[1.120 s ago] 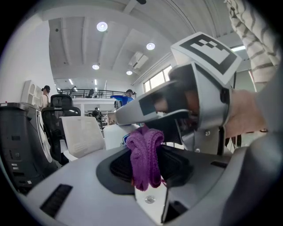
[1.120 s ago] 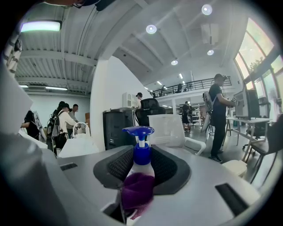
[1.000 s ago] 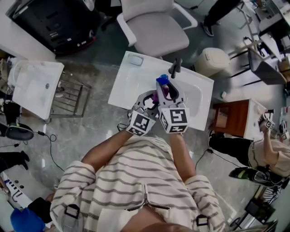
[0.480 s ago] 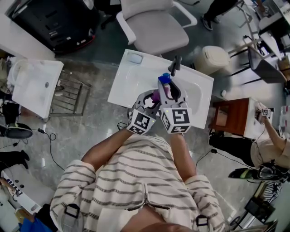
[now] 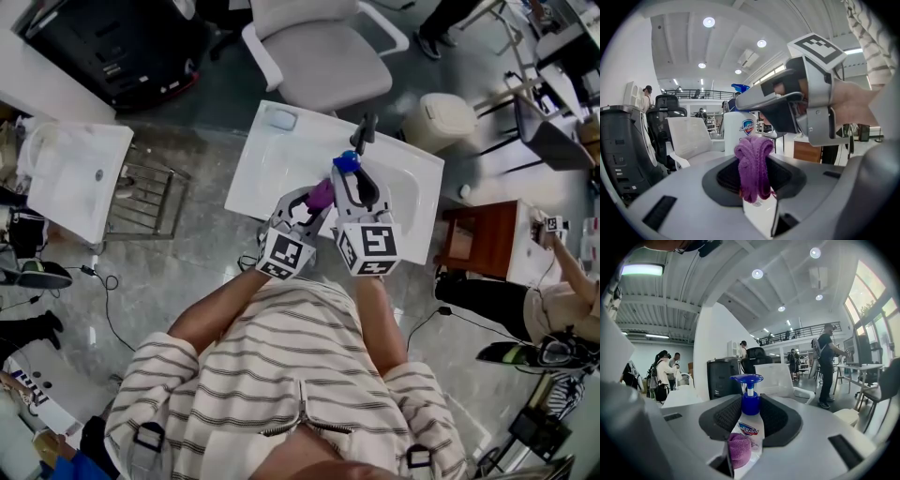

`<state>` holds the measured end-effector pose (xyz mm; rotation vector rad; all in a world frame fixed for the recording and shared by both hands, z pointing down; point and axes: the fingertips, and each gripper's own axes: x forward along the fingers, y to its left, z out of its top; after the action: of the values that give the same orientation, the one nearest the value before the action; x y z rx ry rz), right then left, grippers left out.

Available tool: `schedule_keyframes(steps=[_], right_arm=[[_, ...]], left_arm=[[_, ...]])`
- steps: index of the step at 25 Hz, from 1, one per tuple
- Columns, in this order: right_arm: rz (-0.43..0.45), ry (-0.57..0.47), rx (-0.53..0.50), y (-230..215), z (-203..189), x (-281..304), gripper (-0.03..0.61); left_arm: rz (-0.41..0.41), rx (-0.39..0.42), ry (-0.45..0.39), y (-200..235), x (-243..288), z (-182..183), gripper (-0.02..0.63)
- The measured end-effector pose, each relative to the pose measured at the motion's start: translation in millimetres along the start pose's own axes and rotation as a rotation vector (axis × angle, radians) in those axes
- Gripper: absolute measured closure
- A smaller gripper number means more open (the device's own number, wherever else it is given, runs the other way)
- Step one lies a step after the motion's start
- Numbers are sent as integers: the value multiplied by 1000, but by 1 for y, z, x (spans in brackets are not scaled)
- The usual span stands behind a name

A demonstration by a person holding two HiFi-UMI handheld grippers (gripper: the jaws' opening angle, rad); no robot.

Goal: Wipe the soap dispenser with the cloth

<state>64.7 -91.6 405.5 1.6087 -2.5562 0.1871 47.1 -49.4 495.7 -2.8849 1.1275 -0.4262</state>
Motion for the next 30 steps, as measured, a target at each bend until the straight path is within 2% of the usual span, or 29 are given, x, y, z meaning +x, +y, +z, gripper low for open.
schedule_keyframes(steps=[21,30], right_arm=[[9,4,16,-1,-6,-11,448],[56,5,27,-5,-8,-18,448]], left_arm=[[52,-70,-22,16,-27,11,483],[10,-63,-24,29,-29,19,483]])
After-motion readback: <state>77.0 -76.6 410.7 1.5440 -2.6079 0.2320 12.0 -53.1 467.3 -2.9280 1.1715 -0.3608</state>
